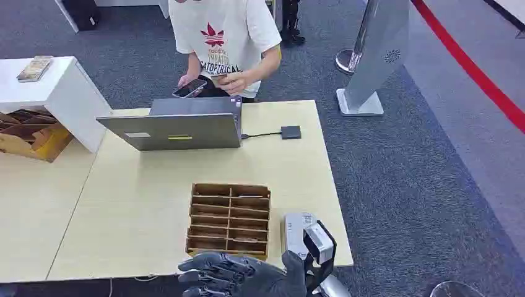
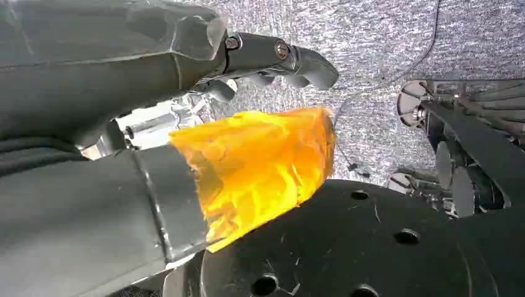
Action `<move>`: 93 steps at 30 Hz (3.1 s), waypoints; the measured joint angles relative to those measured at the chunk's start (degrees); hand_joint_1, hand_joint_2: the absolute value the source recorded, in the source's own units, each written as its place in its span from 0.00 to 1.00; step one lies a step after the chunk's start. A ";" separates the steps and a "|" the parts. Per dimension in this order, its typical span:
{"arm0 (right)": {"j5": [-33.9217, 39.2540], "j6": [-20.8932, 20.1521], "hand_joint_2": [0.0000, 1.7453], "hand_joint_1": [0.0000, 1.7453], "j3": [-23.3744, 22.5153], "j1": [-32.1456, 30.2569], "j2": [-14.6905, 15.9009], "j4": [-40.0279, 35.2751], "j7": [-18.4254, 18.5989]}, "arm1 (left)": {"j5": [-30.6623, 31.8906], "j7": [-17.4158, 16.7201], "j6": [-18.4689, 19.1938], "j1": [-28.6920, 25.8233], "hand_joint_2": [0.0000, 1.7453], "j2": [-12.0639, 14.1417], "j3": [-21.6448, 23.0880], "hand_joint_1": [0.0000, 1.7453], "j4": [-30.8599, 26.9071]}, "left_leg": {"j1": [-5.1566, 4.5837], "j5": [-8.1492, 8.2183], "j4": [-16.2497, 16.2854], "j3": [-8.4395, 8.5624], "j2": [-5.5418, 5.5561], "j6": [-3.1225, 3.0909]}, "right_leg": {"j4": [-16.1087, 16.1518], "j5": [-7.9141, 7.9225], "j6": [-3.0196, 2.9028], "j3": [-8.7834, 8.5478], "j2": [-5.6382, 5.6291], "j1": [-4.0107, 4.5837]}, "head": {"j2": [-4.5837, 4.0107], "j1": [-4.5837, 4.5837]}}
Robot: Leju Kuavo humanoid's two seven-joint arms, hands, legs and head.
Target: Pass the card to the sensor for recognition and then transmit it.
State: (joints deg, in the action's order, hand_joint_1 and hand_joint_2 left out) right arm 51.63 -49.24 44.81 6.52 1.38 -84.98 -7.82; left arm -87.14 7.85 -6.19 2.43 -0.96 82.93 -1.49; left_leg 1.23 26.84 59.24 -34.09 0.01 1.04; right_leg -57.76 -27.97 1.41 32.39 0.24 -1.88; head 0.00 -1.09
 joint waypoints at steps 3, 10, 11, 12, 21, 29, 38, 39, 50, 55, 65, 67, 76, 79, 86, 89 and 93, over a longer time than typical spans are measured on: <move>0.00 0.00 0.00 0.00 -0.02 0.00 0.09 0.00 0.00 | 0.00 0.00 0.00 0.00 0.00 0.00 0.00 0.00 0.00 | 0.00 0.00 0.00 0.00 0.00 0.00 | 0.00 0.00 0.00 0.00 0.00 0.00 | 0.00 0.00; 0.00 0.00 0.00 0.00 -0.02 -0.02 0.13 0.00 0.00 | 0.00 0.00 0.00 0.01 0.00 0.00 0.00 0.00 0.00 | 0.00 0.00 0.00 0.00 0.00 0.00 | 0.00 0.00 0.00 0.00 0.00 0.00 | 0.00 0.00; 0.00 0.00 0.00 0.00 -0.02 -0.02 0.13 0.00 0.00 | 0.00 0.00 0.00 0.01 0.00 0.00 0.00 0.00 0.00 | 0.00 0.00 0.00 0.00 0.00 0.00 | 0.00 0.00 0.00 0.00 0.00 0.00 | 0.00 0.00; -0.04 0.00 0.00 0.00 -0.02 -0.01 0.13 0.02 0.00 | 0.00 0.00 0.00 0.01 0.00 0.00 0.00 0.00 0.00 | 0.00 0.00 0.00 0.00 0.00 0.00 | 0.00 0.00 0.00 0.00 0.00 0.00 | 0.00 -0.02; -3.41 0.31 0.00 0.00 -0.90 -1.18 0.55 0.00 -1.66 | 0.35 -0.20 -0.94 0.47 0.00 0.00 0.22 0.00 0.00 | 0.00 0.00 0.00 -0.01 0.00 0.00 | 0.00 0.00 0.00 0.01 0.01 0.00 | 0.00 0.00; -6.53 2.31 1.00 0.00 -1.88 -2.67 1.25 -0.02 -2.49 | 0.72 -0.44 -1.88 0.84 0.00 0.02 0.31 0.00 -0.04 | 0.00 0.00 0.00 -0.01 0.00 0.00 | 0.00 0.00 0.00 0.01 0.00 0.00 | 0.00 0.00; -41.54 30.94 1.00 0.00 -2.84 -0.01 2.03 -3.65 -8.18 | -0.09 -0.98 -1.53 0.36 0.00 -0.17 0.26 0.00 -0.02 | 0.00 0.00 0.00 -0.02 0.00 0.00 | 0.00 0.01 0.00 -0.02 0.01 0.00 | 0.00 0.00; -45.54 34.42 1.00 0.00 -2.49 0.73 2.03 -4.37 -8.64 | -0.09 -0.98 -1.53 0.28 0.00 -0.33 0.24 0.00 -0.02 | 0.00 -0.01 0.00 -0.02 0.00 0.00 | 0.00 0.01 0.00 -0.02 0.01 0.00 | 0.00 0.00; -76.17 56.73 1.00 0.00 3.01 7.71 0.15 -9.75 -6.76 | 0.02 -0.92 -1.51 0.51 0.00 -0.55 0.26 0.00 0.00 | 0.00 -0.01 0.00 -0.02 0.00 0.00 | -0.01 0.00 0.00 -0.01 0.01 0.01 | 0.00 0.00; -91.50 67.27 1.00 0.00 5.37 10.89 -0.50 -9.92 -3.63 | 0.33 -0.98 -1.14 0.86 0.00 -0.52 0.44 0.00 0.00 | 0.00 -0.01 0.00 -0.02 0.00 0.00 | -0.01 0.01 0.00 -0.02 0.00 0.00 | 0.00 0.00; -106.24 73.31 1.00 0.00 7.06 21.81 -2.45 -2.63 2.01 | 2.84 -2.25 -2.21 2.02 0.00 0.61 3.21 0.00 -1.09 | 0.01 -0.05 0.00 0.01 0.01 0.00 | -0.04 0.06 -0.05 -0.03 0.02 0.01 | 0.00 0.00; -108.44 73.44 1.00 0.00 7.28 23.09 -2.86 -1.13 3.08 | 3.32 -2.40 -2.23 2.05 0.00 0.81 3.56 0.00 -1.27 | 0.00 -0.05 0.00 0.01 0.00 0.01 | -0.04 0.06 -0.05 -0.03 -0.01 0.01 | 0.00 0.00; -118.29 73.05 1.00 0.00 7.80 33.26 -5.01 12.03 7.74 | 7.52 -4.17 -2.21 3.39 0.00 2.01 4.77 0.00 -3.00 | 0.00 -0.10 0.01 0.01 0.01 -0.05 | -0.04 0.08 -0.03 -0.03 0.01 0.01 | 0.00 -0.02; -118.81 73.05 1.00 0.00 7.80 35.42 -5.33 15.30 8.07 | 7.87 -4.28 -2.14 3.74 0.00 2.25 5.05 0.00 -3.34 | 0.00 -0.12 0.01 0.00 0.04 -0.03 | -0.04 0.09 -0.02 -0.04 0.03 0.01 | 0.00 0.00; -120.37 73.26 1.00 0.00 7.82 38.35 -5.92 21.10 8.98 | 8.98 -5.20 -2.03 3.94 0.00 2.49 5.51 0.00 -3.61 | 0.00 -0.11 0.01 -0.01 0.03 -0.03 | -0.03 0.08 -0.02 -0.02 0.01 0.00 | 0.00 0.00; -120.37 73.33 1.00 0.00 7.82 39.10 -6.05 22.54 8.98 | 9.16 -5.27 -2.01 3.95 0.00 2.51 5.64 0.00 -3.67 | 0.00 -0.11 0.01 -0.01 0.03 -0.03 | -0.04 0.08 -0.02 -0.02 0.02 0.00 | 0.00 -0.02; -120.43 73.37 1.00 0.00 7.83 39.54 -6.29 24.22 8.96 | 9.16 -5.27 -2.01 3.97 0.00 2.64 5.88 0.00 -3.80 | 0.00 -0.11 0.01 -0.01 0.03 -0.03 | -0.04 0.08 -0.02 -0.02 0.01 0.01 | 0.00 0.00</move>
State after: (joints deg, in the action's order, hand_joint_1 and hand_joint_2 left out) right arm -68.81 24.13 52.63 46.05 -4.92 -60.76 1.14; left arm -77.99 2.58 -8.20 6.40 1.68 88.80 -5.29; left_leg 1.23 26.73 59.25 -34.09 0.05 1.01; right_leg -57.79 -27.89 1.39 32.37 0.26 -1.87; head 0.00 -1.09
